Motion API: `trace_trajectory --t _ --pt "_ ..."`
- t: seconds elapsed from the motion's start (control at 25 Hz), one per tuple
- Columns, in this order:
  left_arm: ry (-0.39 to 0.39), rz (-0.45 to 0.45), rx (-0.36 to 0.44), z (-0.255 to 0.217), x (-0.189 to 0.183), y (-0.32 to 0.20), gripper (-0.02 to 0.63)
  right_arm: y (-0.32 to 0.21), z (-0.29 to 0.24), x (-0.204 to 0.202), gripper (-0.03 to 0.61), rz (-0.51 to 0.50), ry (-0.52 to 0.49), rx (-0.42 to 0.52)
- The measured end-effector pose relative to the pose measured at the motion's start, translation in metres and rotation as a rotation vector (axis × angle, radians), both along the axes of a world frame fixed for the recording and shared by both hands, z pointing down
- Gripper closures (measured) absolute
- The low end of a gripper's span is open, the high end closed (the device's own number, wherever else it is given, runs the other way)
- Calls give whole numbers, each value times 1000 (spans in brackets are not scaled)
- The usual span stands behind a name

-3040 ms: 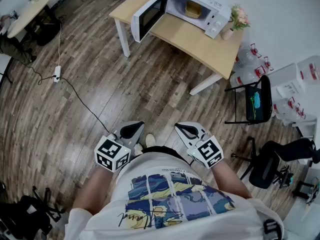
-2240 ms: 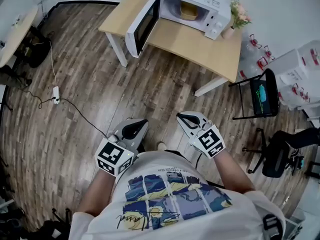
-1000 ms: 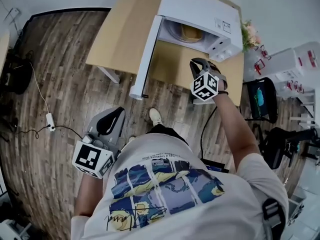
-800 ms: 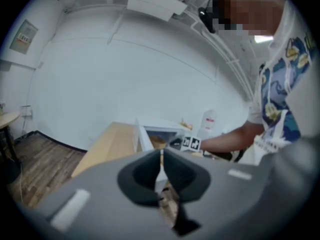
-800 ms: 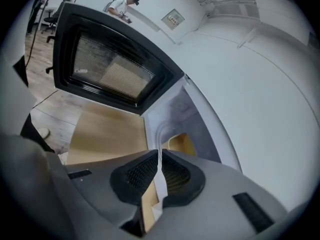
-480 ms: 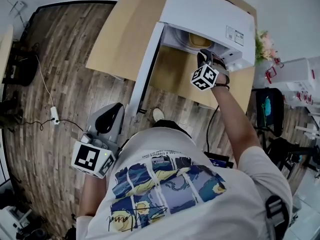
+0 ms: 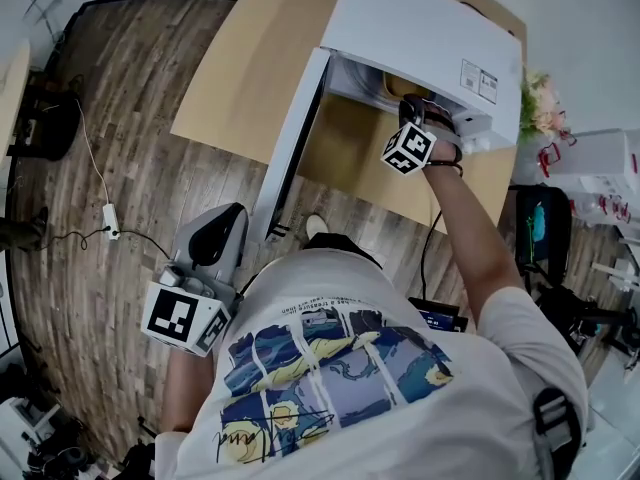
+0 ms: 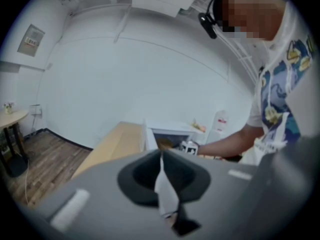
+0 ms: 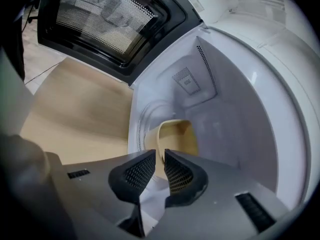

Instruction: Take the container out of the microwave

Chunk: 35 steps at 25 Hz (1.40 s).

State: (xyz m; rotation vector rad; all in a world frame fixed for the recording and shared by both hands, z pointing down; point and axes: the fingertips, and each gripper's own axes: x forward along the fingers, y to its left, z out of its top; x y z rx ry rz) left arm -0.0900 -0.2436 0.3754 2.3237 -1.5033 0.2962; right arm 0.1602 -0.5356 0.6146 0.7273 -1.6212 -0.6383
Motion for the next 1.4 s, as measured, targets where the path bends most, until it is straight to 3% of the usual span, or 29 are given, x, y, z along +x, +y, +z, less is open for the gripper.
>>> trace_trajectory --t 0.64,1.4 --pt "3 -4 3 -1 0 5 595 6 -6 -3 560 -49 3 -23" --pt "30 43 33 -2 -21 77 595 90 -43 -14 561 -64 15 -20"
